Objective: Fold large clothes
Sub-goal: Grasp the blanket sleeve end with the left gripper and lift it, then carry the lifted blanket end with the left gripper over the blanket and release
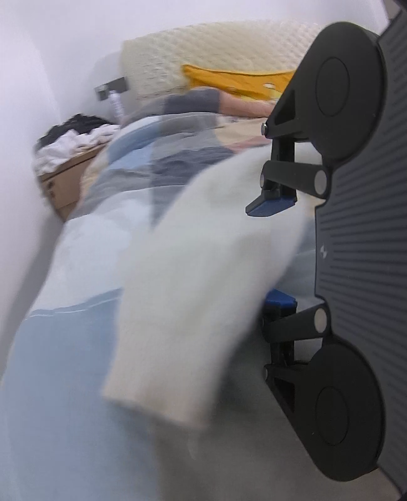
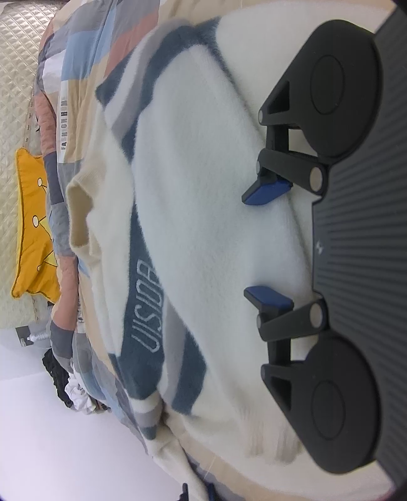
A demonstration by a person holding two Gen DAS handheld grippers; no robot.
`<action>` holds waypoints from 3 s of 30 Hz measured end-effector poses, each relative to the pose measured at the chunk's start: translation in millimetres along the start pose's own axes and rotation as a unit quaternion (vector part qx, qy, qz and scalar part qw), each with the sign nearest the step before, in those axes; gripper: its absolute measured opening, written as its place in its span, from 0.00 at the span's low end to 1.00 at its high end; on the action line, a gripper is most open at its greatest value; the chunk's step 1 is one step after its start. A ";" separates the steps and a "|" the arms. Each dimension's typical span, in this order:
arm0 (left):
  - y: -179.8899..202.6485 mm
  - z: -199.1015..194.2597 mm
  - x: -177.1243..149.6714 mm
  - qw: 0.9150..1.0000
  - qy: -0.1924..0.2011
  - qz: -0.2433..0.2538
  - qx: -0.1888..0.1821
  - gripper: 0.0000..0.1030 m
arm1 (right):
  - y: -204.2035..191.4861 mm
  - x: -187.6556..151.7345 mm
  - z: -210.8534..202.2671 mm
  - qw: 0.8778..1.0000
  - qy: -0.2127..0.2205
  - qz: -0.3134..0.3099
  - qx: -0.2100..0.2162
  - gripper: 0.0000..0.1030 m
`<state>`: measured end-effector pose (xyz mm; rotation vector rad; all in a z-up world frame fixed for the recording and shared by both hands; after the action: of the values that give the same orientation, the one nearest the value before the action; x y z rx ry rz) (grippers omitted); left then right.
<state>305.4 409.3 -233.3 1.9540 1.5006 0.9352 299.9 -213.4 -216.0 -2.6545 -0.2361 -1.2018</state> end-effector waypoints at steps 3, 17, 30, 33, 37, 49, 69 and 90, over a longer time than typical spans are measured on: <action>2.7 4.8 18.3 1.000 0.026 -0.009 0.004 0.52 | -0.3 0.7 1.9 1.000 0.000 0.008 -0.003 0.59; 73.4 4.7 90.3 0.967 0.147 0.170 0.116 0.08 | -9.2 -2.0 8.3 0.999 0.014 -0.021 -0.032 0.63; 294.8 -85.9 24.6 0.863 0.242 0.441 0.052 0.08 | -3.7 -0.3 1.4 0.999 0.022 -0.015 -0.029 0.61; 341.6 -113.1 -13.5 0.838 0.239 0.489 0.023 0.08 | 4.7 4.0 -7.4 0.999 0.030 0.002 -0.032 0.61; 391.7 -146.5 -71.7 0.791 0.244 0.562 -0.005 0.08 | 27.4 10.1 -22.4 0.997 0.044 0.027 -0.059 0.61; 434.1 -223.0 -299.7 0.719 0.202 0.648 -0.151 0.08 | 94.2 -0.8 -87.2 0.982 0.063 0.167 -0.057 0.62; 194.0 -133.3 -590.4 0.711 -0.084 0.670 -0.196 0.08 | 177.4 -26.1 -135.7 0.939 0.103 0.325 -0.042 0.64; 129.7 -174.6 -497.5 0.767 -0.107 0.590 -0.229 0.47 | 133.0 -30.0 -164.1 0.961 0.119 0.249 0.016 0.64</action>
<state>173.7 -108.0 -134.1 2.3746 -0.2957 1.2798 193.2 -386.3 -150.6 -2.3026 0.4242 -1.2989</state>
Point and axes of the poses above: each gripper's, at about its wrist camera, not at the fingertips, and z roughly the way its jaws point, y to its right, x to its top, the point moved 6 cm from there along z, roughly the way its jaws point
